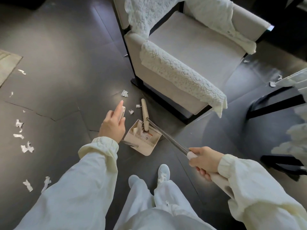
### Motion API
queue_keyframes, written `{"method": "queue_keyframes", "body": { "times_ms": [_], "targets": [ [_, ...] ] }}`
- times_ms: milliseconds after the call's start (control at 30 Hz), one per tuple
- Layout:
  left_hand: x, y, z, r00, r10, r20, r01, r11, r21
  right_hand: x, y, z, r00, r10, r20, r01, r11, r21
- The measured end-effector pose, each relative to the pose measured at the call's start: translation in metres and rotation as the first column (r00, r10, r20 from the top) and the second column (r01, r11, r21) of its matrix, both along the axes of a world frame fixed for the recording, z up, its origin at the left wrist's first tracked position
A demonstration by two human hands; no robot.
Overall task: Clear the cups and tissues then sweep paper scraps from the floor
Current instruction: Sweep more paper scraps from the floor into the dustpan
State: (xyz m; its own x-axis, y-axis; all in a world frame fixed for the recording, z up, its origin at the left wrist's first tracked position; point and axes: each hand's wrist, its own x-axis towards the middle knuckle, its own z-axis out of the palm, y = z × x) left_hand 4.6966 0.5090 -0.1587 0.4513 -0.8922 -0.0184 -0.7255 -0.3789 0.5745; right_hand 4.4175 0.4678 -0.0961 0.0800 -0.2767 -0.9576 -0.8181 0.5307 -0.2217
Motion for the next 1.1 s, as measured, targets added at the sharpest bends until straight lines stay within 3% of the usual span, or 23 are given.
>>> {"method": "queue_keyframes", "body": {
  "times_ms": [267, 467, 667, 767, 967, 1100],
  "targets": [
    [0.026, 0.023, 0.004, 0.999, 0.033, -0.005, -0.033, 0.999, -0.029, 0.069, -0.011, -0.036, 0.978, 0.17, -0.122, -0.199, 0.938, -0.286],
    [0.071, 0.053, -0.001, 0.985, 0.172, 0.01, -0.17, 0.981, -0.096, 0.116, -0.036, -0.062, 0.974, 0.169, -0.153, -0.212, 0.919, -0.333],
    [0.113, 0.021, -0.014, 0.944, 0.328, -0.04, -0.33, 0.937, -0.113, 0.157, -0.058, -0.074, 0.916, 0.311, -0.253, -0.374, 0.891, -0.258],
    [0.127, -0.011, -0.015, 0.908, 0.417, -0.045, -0.419, 0.905, -0.073, 0.175, -0.048, -0.078, 0.897, 0.375, -0.232, -0.425, 0.877, -0.224],
    [0.138, -0.037, -0.012, 0.945, 0.325, -0.035, -0.326, 0.944, -0.053, 0.191, -0.029, -0.075, 0.851, 0.489, -0.192, -0.514, 0.851, -0.107],
    [0.145, -0.03, -0.012, 0.949, 0.314, -0.011, -0.314, 0.948, -0.048, 0.195, -0.04, -0.052, 0.825, 0.549, -0.133, -0.563, 0.819, -0.111]
  ]
}}
